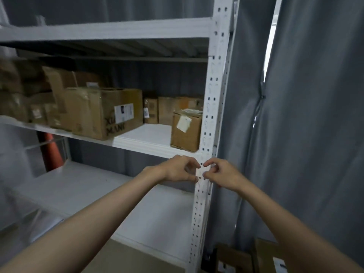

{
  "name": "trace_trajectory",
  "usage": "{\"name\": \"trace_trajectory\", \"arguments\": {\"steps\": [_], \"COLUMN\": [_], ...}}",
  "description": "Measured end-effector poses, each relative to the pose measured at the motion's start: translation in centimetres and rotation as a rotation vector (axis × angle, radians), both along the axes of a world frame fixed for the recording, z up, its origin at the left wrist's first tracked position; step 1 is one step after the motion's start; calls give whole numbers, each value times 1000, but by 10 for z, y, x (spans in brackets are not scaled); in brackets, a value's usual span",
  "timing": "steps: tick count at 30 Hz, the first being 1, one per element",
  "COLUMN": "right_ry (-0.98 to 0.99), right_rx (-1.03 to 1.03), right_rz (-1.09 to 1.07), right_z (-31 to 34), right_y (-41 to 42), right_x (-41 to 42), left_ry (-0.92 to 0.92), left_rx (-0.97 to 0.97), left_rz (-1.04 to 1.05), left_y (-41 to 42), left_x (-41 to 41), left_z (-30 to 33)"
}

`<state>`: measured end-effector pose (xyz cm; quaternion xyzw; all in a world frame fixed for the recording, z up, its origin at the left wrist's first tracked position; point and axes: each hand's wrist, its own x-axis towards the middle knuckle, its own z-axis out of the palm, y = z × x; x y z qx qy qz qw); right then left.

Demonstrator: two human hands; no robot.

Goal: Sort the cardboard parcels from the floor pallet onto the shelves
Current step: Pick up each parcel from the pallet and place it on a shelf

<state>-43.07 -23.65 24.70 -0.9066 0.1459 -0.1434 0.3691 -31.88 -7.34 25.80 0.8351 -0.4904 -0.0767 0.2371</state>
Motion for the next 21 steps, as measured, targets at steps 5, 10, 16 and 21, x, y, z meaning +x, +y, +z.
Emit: {"name": "trace_trajectory", "arguments": {"steps": [5, 10, 16, 21], "right_ry": [-10, -50, -101, -182], "right_rx": [-45, -56, -24, 62], "right_rz": [21, 27, 29, 30], "right_z": [19, 34, 43, 51], "right_y": [57, 116, 177, 222], "right_x": [50, 103, 168, 216], "left_ry": [-44, -76, -87, -121], "left_rx": [-3, -2, -16, -86], "left_rz": [50, 117, 188, 253], "left_y": [60, 129, 197, 242], "left_x": [42, 96, 157, 198], "left_z": [14, 31, 45, 50]}}
